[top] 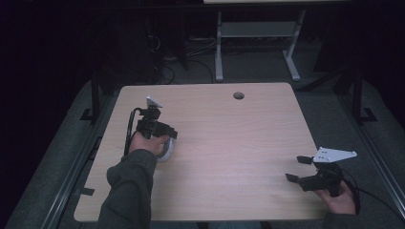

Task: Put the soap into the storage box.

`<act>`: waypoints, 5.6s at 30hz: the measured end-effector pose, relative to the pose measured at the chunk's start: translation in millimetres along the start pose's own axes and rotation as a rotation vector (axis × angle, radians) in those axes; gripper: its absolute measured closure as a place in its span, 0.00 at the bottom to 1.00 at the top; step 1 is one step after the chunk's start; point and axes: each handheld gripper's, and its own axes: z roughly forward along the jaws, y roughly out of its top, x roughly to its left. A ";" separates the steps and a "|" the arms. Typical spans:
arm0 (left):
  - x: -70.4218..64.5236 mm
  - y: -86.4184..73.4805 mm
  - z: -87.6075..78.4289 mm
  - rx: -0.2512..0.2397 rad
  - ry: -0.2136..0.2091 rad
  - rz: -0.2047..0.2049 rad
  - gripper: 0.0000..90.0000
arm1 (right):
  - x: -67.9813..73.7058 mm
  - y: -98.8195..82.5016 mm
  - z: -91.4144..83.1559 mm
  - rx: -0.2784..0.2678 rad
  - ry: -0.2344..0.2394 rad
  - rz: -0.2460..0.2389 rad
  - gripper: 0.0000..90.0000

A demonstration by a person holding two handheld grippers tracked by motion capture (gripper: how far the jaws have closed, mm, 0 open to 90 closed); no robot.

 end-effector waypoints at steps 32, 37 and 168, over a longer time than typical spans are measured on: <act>1.0 -11.8 -18.3 -0.073 -0.110 0.042 0.34 | 0.8 0.5 0.5 0.007 -0.004 -0.003 0.18; 2.1 -14.6 -21.5 -0.093 -0.126 0.037 0.33 | 0.9 0.7 0.6 0.011 -0.006 -0.002 0.18; 36.3 -113.4 -24.8 -0.162 -0.331 0.138 0.31 | 3.1 0.6 8.5 0.057 -0.022 0.002 0.18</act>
